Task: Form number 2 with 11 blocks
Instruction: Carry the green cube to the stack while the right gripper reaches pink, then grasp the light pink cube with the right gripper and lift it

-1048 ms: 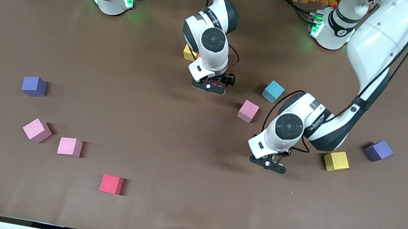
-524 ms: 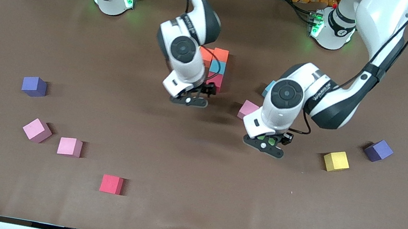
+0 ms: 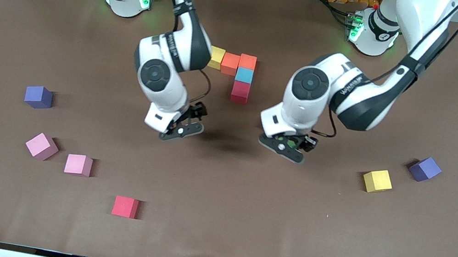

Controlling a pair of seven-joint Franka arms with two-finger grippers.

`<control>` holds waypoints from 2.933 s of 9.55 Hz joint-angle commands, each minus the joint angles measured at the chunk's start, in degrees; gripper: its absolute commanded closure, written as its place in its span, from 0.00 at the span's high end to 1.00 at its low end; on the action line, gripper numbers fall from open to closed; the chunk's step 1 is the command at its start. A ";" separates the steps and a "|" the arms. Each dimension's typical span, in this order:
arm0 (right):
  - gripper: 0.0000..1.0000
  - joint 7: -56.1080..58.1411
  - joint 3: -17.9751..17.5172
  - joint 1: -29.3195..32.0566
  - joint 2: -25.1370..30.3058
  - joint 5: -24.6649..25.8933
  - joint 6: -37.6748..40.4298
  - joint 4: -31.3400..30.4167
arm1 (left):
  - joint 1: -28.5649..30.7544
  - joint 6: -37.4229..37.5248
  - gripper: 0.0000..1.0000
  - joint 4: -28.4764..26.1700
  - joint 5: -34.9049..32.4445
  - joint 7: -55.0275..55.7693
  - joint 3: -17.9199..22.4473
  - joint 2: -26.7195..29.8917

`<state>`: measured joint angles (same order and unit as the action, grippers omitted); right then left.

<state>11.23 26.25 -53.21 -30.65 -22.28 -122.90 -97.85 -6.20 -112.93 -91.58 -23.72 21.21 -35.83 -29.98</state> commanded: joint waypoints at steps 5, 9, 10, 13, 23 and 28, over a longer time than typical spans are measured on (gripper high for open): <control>1.00 33.63 -0.67 9.60 -3.79 1.10 -2.17 7.04 | -1.35 1.05 0.00 -0.44 -1.51 -16.07 -2.49 1.85; 1.00 48.15 -1.02 13.74 -7.84 1.01 -4.62 11.71 | -5.65 0.96 0.00 -0.53 -1.51 -21.62 -2.76 0.64; 1.00 50.88 -1.20 14.36 -9.50 0.93 -8.03 12.59 | -7.31 0.78 0.00 -0.53 -1.51 -23.91 -2.67 0.28; 1.00 56.42 -6.45 20.57 -15.55 0.92 -13.16 18.71 | -12.32 0.08 0.00 -0.53 -0.72 -29.47 -2.32 -2.18; 1.00 43.21 -6.22 33.34 -16.47 -4.96 4.76 21.83 | -26.40 -10.55 0.00 0.88 -0.54 -42.48 4.71 -8.68; 1.00 29.56 -2.35 35.89 -14.97 -4.96 7.58 21.83 | -27.72 -10.64 0.00 0.79 0.60 -42.30 4.71 -9.65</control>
<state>42.82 23.40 -18.14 -46.51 -26.24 -116.46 -75.63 -33.05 -123.54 -91.86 -23.71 -20.47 -31.84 -38.93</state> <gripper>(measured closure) 0.000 0.388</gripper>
